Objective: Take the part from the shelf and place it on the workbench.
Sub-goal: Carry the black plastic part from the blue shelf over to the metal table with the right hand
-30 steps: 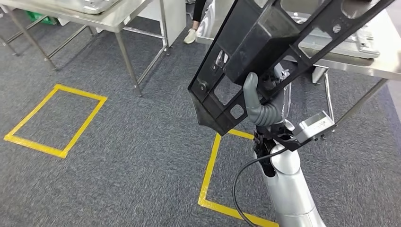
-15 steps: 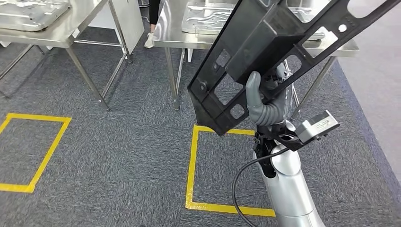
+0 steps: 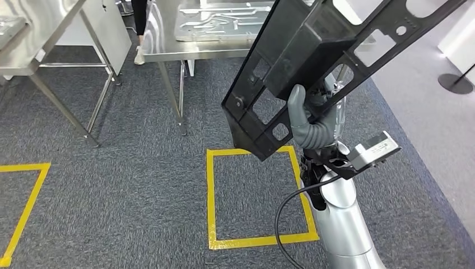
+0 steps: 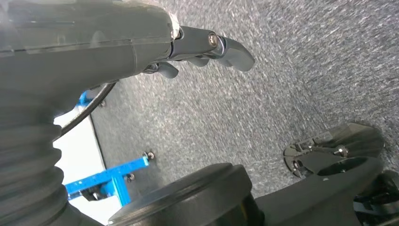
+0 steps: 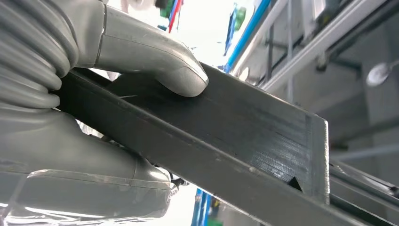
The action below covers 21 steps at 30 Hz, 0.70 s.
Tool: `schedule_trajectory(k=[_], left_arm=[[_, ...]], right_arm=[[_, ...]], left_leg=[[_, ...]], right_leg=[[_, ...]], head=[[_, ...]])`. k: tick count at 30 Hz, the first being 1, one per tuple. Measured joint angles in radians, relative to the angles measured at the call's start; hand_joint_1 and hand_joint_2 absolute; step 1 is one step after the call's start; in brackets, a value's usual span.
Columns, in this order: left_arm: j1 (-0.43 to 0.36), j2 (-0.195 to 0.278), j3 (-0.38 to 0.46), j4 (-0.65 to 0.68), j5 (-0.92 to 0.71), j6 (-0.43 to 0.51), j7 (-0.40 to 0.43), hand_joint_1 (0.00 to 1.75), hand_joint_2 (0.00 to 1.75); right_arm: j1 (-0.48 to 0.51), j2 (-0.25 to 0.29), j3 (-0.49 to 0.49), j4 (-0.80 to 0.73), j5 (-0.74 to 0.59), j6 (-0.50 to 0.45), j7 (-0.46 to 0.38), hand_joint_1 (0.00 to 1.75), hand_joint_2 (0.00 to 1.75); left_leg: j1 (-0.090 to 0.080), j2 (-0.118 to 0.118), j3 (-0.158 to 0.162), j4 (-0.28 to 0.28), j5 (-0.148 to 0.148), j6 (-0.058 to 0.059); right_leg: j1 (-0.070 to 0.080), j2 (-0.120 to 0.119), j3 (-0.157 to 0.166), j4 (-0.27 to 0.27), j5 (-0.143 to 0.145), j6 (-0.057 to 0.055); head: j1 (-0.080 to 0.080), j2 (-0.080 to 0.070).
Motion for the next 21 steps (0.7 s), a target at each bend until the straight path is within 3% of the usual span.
schedule_trajectory(k=[2, 4, 6, 7, 8, 9, 11, 13, 15, 16, 17, 19, 21], left_arm=[[-0.001, 0.001, -0.001, 0.0, -0.002, 0.0, 0.0, 0.0, 1.75], [-0.002, 0.002, -0.002, 0.0, -0.004, -0.001, -0.002, 0.0, 1.75], [-0.008, 0.003, -0.002, 0.0, -0.003, -0.003, -0.005, 0.0, 1.75], [-0.014, 0.003, -0.002, 0.0, -0.002, -0.005, -0.006, 0.0, 1.75], [-0.018, 0.003, -0.002, 0.0, -0.001, -0.006, -0.007, 0.0, 1.75], [-0.021, 0.003, -0.002, 0.0, -0.001, -0.007, -0.007, 0.0, 1.75], [-0.019, 0.004, -0.002, 0.0, -0.002, -0.007, -0.006, 0.0, 1.75], [-0.015, 0.004, -0.002, 0.0, -0.003, -0.008, -0.005, 0.0, 1.75], [-0.014, 0.003, -0.002, 0.0, -0.003, -0.008, -0.005, 0.0, 1.75], [-0.014, 0.002, -0.002, 0.0, -0.003, -0.009, -0.005, 0.0, 1.75], [-0.014, 0.0, -0.002, 0.0, -0.003, -0.009, -0.005, 0.0, 1.75], [-0.011, -0.001, -0.002, 0.0, -0.003, -0.009, -0.007, 0.0, 1.75], [-0.007, -0.002, -0.002, 0.0, -0.001, -0.008, -0.01, 0.0, 1.75]], right_arm=[[0.002, 0.0, 0.0, -0.003, 0.0, -0.002, 0.0, 1.69, 1.75], [0.001, 0.0, -0.001, -0.007, 0.0, -0.002, 0.0, 1.69, 1.75], [0.002, 0.0, -0.001, -0.009, 0.0, -0.001, 0.0, 1.69, 1.75], [0.004, 0.0, -0.001, -0.009, 0.0, -0.001, 0.0, 1.69, 1.75], [0.007, 0.0, -0.001, -0.009, 0.0, -0.001, 0.001, 1.69, 1.75], [0.009, 0.0, -0.001, -0.009, 0.0, -0.001, 0.001, 1.69, 1.75], [0.01, 0.0, -0.001, -0.009, 0.0, -0.001, 0.001, 1.69, 1.75], [0.01, 0.0, -0.001, -0.009, 0.0, -0.001, 0.001, 1.69, 1.75], [0.013, 0.0, -0.001, -0.01, 0.0, -0.001, 0.001, 1.69, 1.75], [0.014, 0.0, -0.001, -0.01, 0.0, -0.001, 0.001, 1.69, 1.75], [0.016, 0.0, -0.001, -0.011, 0.0, -0.001, 0.002, 1.69, 1.75], [0.014, -0.001, -0.001, -0.013, 0.0, -0.001, 0.001, 1.69, 1.75], [0.011, -0.001, 0.0, -0.014, 0.001, -0.001, 0.001, 1.69, 1.75]], left_leg=[[0.0, 0.011, 0.012, -0.004, -0.01, -0.01], [0.002, -0.024, 0.0, 0.047, -0.045, -0.017], [0.004, -0.073, -0.058, 0.176, -0.104, -0.021], [0.004, -0.082, -0.092, 0.241, -0.125, -0.023], [0.003, -0.086, -0.115, 0.279, -0.128, -0.024], [0.003, -0.088, -0.122, 0.281, -0.111, -0.023], [0.004, -0.105, -0.091, 0.177, -0.027, -0.016], [0.004, -0.151, -0.055, 0.064, 0.031, -0.006], [0.003, -0.173, -0.042, 0.022, 0.03, 0.002], [0.003, -0.165, -0.038, 0.01, 0.028, 0.006], [0.005, -0.154, -0.034, 0.003, 0.03, 0.012], [0.011, -0.131, -0.025, -0.01, 0.038, 0.023], [0.011, -0.104, -0.021, -0.015, 0.04, 0.029]], right_leg=[[-0.005, 0.026, 0.004, -0.007, -0.001, -0.01], [-0.013, 0.048, 0.015, -0.017, -0.001, -0.021], [-0.015, 0.069, 0.02, -0.021, -0.002, -0.029], [-0.014, 0.08, 0.021, -0.02, -0.003, -0.031], [-0.013, 0.094, 0.022, -0.02, -0.004, -0.032], [-0.012, 0.108, 0.024, -0.018, -0.005, -0.032], [-0.011, 0.14, 0.029, -0.015, -0.007, -0.03], [-0.011, 0.167, 0.026, -0.011, -0.006, -0.022], [-0.015, 0.188, 0.014, -0.009, 0.001, -0.01], [-0.017, 0.2, 0.008, -0.011, 0.005, -0.002], [-0.016, 0.198, 0.005, -0.012, 0.008, 0.004], [-0.011, 0.151, -0.012, 0.021, -0.012, 0.014], [-0.014, 0.091, -0.069, 0.138, -0.07, 0.024]], head=[[0.0, 0.0], [0.0, 0.0], [0.0, 0.0], [0.0, 0.0], [0.0, 0.0], [0.0, 0.0], [0.0, 0.0], [0.0, 0.0], [0.0, 0.0], [0.0, 0.0], [0.0, 0.0], [0.0, 0.0], [0.0, 0.0]])
